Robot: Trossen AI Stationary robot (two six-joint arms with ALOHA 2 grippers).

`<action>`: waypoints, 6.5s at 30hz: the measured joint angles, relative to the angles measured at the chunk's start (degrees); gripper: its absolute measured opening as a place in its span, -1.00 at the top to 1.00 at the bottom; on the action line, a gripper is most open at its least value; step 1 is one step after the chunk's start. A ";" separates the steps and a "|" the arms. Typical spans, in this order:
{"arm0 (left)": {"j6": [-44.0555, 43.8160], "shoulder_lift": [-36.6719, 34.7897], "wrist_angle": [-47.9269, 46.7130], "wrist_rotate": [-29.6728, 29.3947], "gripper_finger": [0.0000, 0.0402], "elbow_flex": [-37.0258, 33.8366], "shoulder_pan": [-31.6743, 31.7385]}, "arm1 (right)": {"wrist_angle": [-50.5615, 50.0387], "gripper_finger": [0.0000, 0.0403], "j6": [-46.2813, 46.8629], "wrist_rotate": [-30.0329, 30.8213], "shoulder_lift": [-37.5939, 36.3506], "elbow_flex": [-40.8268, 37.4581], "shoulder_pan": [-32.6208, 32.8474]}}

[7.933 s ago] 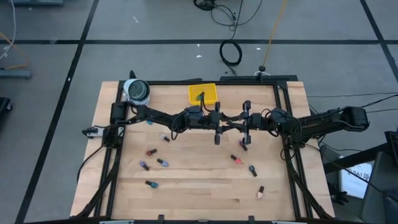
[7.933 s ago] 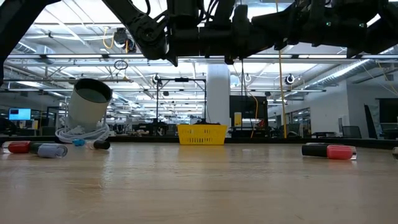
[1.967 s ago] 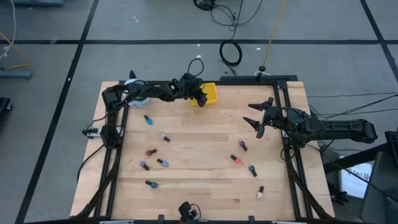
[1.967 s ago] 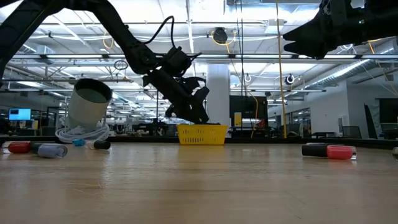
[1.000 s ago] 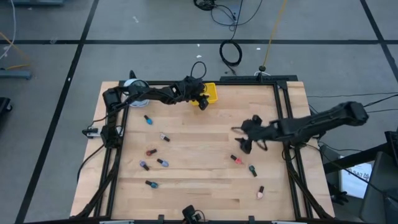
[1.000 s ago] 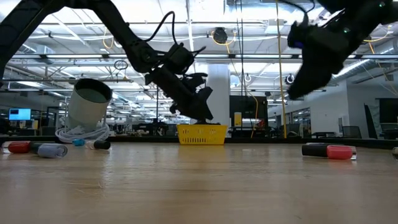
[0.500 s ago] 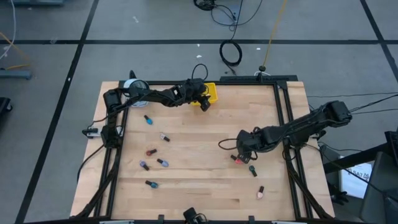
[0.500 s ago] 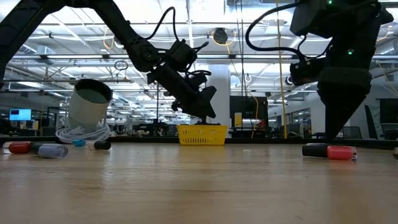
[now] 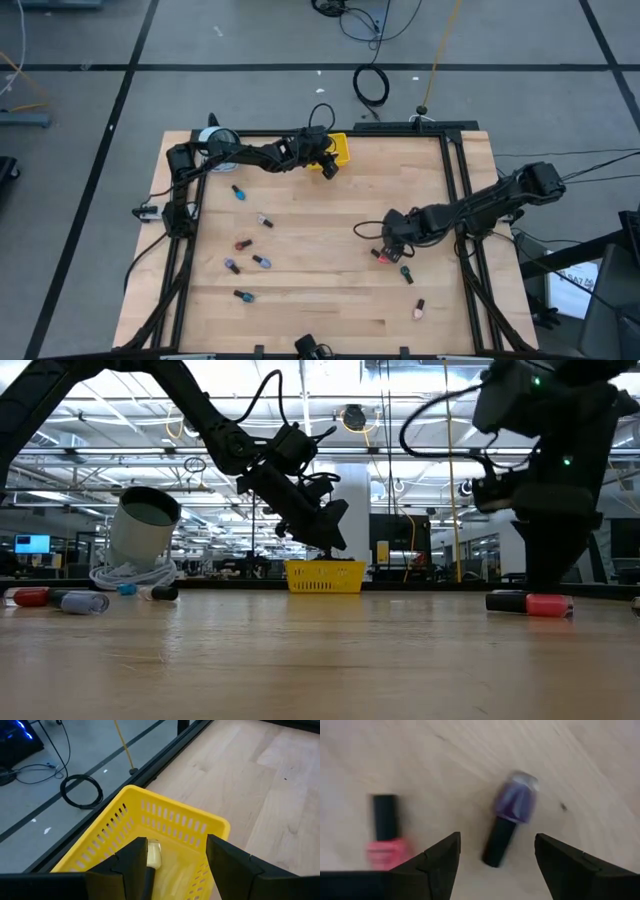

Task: Pick & Place Nail Polish
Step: Put the right purple nail polish bottle into the yellow bin

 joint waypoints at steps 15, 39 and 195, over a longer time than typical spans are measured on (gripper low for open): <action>0.04 0.00 0.00 0.00 0.00 0.00 0.00 | 4.71 -0.20 -0.37 3.69 -0.15 -3.92 0.07; 0.41 0.00 0.00 -0.04 0.00 0.00 0.02 | 12.06 0.70 1.49 4.15 -0.17 -9.44 0.00; -23.12 -6.71 2.37 7.17 0.74 1.49 -18.92 | 48.64 0.75 -76.79 25.77 -7.74 -3.36 -6.29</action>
